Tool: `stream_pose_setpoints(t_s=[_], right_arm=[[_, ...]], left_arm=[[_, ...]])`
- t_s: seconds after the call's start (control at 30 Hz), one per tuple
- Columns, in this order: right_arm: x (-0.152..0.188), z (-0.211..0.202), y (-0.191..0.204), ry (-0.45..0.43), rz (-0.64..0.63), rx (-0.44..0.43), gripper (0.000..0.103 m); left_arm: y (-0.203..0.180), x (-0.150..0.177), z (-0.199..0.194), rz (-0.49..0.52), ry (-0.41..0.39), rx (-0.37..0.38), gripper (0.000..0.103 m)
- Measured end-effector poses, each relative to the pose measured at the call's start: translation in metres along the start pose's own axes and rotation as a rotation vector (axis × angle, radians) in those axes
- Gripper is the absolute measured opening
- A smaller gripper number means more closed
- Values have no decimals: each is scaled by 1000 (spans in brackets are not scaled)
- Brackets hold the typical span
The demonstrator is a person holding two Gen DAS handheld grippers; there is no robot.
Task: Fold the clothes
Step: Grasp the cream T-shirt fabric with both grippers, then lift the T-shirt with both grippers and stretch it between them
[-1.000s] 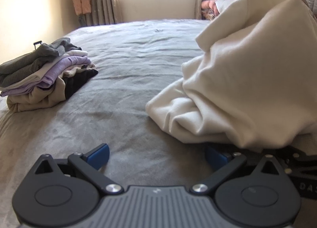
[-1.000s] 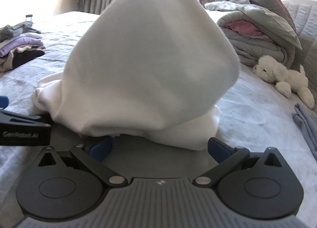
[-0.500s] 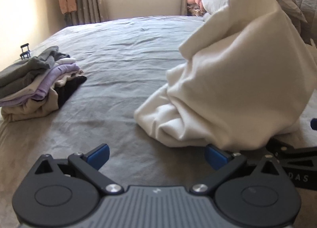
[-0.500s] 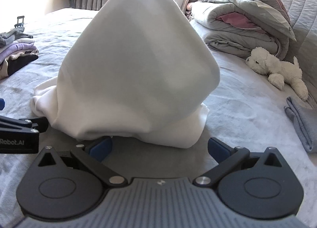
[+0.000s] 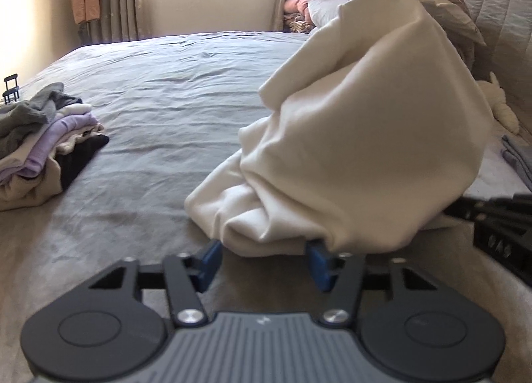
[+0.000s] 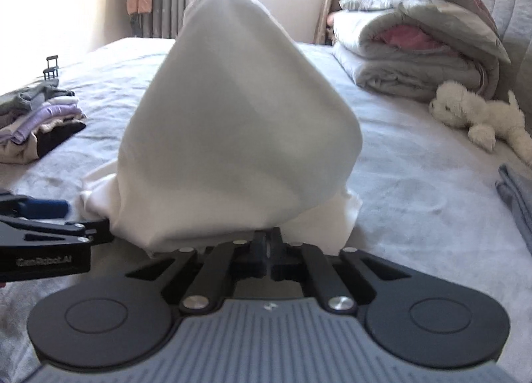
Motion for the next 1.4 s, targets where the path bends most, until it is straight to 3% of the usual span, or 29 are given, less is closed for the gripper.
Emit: stream_pose_setpoints(t_s=[0.2,0.27,0.3,0.33,0.37,0.43,0.47,0.53,0.6,0.63,0.7,0.77,0.87,0.97,1.03,1.07,1.1,1.13,1.17,1.2,1.4], right_arm=[[-19,-15,-3,-95,-33,-26,0],[-18,-13,-4,-93,-56,-28,14],[-17,-11,-6,-88,-62,-26,16],[-16,-10,-7,-83,-61,-26,23],[-14,-9,-7,-78,-57,-20,43],[-15,-8,-12,-77,-43,5,73],[-14,-7,-14,-79,-40,14,75],[-12,-3,-12,-78,-57,3,75],[-10,3,-6,-72,-97,-24,75],[-9,7,-2,-71,-126,-36,75],[-10,13,3,-74,-164,-49,65],[-15,17,4,-68,-170,-69,27],[-25,18,-4,-77,-114,-85,15],[-41,-3,-10,-153,-57,-105,12],[-61,-33,-17,-259,-4,-136,11],[-71,-50,-21,-314,24,-158,11],[-81,-68,-24,-368,44,-175,11],[-88,-84,-26,-418,52,-182,11],[-94,-99,-29,-462,53,-183,11],[-97,-108,-33,-492,63,-180,11],[-97,-117,-73,-538,199,-133,11]], left_arm=[[-4,-3,4,-1,-15,20,62],[-6,-4,3,-4,-22,25,64],[-6,-5,3,-2,-29,28,67],[-7,-5,3,2,-36,32,69],[-8,-6,4,7,-41,32,69],[-8,-7,6,14,-50,36,68],[-8,-8,6,14,-55,41,62],[-8,-10,7,14,-66,49,45],[-4,-16,5,5,-94,39,21],[-2,-20,3,-5,-112,46,20],[0,-27,-2,-36,-147,79,16],[1,-34,-9,-43,-189,103,15],[4,-46,-21,-46,-242,127,14],[6,-55,-31,-54,-276,136,14],[3,-56,-34,-25,-264,136,17],[1,-55,-34,-3,-252,136,27],[-2,-53,-37,20,-252,138,45],[-5,-51,-40,43,-253,140,57],[-9,-50,-43,66,-265,146,77],[-13,-49,-46,89,-279,154,88],[-37,-36,-44,210,-269,160,95]])
Point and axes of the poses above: each gripper's, at about its wrist camera, not at the fingertips, and z roughly the way its jaws point, y to its left, x to its underside, the point moved 7 cm from there along z, roughly the way its jaws point, and after that the axes turned 1 degree about -y, right-handed, at the moved point
